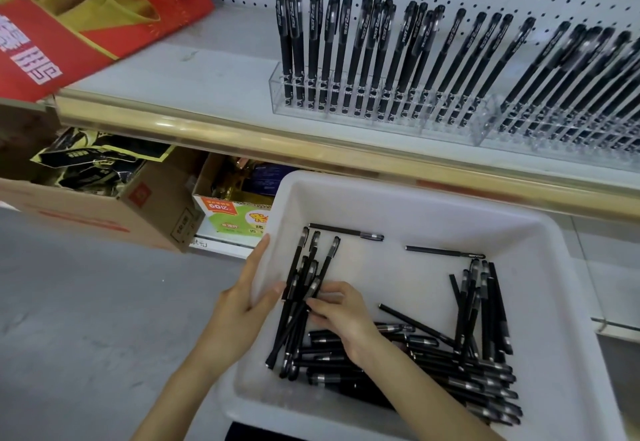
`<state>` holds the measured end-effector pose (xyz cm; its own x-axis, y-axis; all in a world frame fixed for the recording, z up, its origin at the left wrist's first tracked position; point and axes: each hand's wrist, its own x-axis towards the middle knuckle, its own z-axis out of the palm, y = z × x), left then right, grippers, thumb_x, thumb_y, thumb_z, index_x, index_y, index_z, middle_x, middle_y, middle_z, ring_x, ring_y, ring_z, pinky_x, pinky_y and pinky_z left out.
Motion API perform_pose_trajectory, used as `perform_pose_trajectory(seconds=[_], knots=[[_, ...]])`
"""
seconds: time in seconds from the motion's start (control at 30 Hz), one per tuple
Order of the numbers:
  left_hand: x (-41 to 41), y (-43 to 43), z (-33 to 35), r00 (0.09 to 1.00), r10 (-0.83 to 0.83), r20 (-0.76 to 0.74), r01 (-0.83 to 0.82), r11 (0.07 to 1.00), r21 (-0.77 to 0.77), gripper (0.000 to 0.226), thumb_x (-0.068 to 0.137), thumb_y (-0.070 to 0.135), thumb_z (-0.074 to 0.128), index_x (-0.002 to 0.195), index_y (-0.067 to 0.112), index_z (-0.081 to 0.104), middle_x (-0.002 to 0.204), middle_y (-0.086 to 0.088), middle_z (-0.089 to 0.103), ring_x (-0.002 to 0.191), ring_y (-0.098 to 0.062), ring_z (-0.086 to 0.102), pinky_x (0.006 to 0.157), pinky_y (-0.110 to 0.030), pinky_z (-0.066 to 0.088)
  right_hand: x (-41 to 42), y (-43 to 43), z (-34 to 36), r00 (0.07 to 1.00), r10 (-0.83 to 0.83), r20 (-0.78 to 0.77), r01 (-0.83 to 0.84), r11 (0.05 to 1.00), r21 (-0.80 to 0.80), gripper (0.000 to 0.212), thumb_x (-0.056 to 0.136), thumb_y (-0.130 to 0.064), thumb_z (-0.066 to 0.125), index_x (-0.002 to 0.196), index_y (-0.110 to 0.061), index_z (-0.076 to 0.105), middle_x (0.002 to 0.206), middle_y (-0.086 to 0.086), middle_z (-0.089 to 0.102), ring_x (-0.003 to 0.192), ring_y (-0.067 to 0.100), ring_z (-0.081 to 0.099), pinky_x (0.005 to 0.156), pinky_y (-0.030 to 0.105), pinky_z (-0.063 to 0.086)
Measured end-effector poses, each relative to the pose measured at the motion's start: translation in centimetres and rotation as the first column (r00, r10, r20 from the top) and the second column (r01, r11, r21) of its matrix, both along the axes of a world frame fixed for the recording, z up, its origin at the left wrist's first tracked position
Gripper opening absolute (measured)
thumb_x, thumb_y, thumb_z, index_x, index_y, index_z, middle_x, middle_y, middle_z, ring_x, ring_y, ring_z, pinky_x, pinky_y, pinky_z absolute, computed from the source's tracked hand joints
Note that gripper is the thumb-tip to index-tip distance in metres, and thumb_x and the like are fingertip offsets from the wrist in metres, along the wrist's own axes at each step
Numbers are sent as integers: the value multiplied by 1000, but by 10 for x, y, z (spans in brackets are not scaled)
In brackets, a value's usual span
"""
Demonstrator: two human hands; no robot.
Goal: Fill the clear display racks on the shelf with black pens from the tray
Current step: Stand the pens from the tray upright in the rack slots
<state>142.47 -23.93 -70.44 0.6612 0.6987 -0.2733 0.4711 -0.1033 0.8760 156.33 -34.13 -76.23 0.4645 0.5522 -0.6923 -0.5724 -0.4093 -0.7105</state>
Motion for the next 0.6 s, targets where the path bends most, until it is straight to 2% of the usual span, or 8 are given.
perform_pose_trajectory(seconds=[0.07,0.1,0.17,0.3,0.4,0.43,0.53,0.6], knots=[[1,0,-1,1000,-4,11,4,1000,-9,67,94,36,53,137,67,12,90,22,71,82,-22,70,73,-25,57,-2,2,-4,998,0,56,2,999,-36,23,84,-5,71,103,-1,58,95,16,65,75,21,65,72,35,60],[2,0,-1,1000,-1,14,1,1000,-6,67,94,37,53,136,69,13,88,20,72,83,-25,69,73,-27,58,-3,3,-5,997,12,78,-8,999,-53,21,85,-9,71,100,-2,58,92,15,65,71,20,64,72,39,60],[1,0,-3,1000,10,9,-10,1000,8,67,94,38,53,133,73,12,88,12,73,84,-29,69,73,-30,58,-5,6,-5,993,41,110,-33,997,-73,21,86,-15,71,97,-5,56,90,12,63,66,19,63,67,40,60],[0,1,-4,1000,2,-9,-1,1000,31,66,94,38,52,135,70,11,96,-10,72,85,-35,68,72,-35,59,-8,10,-6,983,83,165,-69,994,-89,23,87,-20,70,97,-4,56,94,13,64,64,17,63,54,28,57],[1,0,-3,1000,3,17,-3,1000,26,66,95,34,52,140,62,13,93,18,69,79,-5,70,66,-15,54,-7,10,-7,986,82,143,-69,993,-93,21,90,-16,66,102,0,59,91,13,64,63,15,63,55,28,58],[2,0,-4,1000,3,23,-4,1000,24,65,95,32,52,138,62,14,91,24,67,79,0,68,66,-11,51,-7,10,-7,987,84,138,-71,992,-101,21,91,-16,64,104,0,59,91,14,64,62,15,63,55,28,57],[3,-1,-3,1000,-6,31,6,1000,9,65,95,31,52,136,64,14,83,34,66,79,1,68,64,-10,51,-7,12,-6,985,100,141,-83,989,-120,18,92,-15,62,103,-2,60,93,15,65,63,15,63,53,26,56],[3,-1,-1,1000,0,29,0,1000,7,66,96,30,52,139,62,14,85,30,68,80,-2,69,65,-11,52,-6,11,-7,984,105,141,-88,988,-126,16,91,-15,63,101,-4,59,95,15,65,65,17,64,54,27,56]])
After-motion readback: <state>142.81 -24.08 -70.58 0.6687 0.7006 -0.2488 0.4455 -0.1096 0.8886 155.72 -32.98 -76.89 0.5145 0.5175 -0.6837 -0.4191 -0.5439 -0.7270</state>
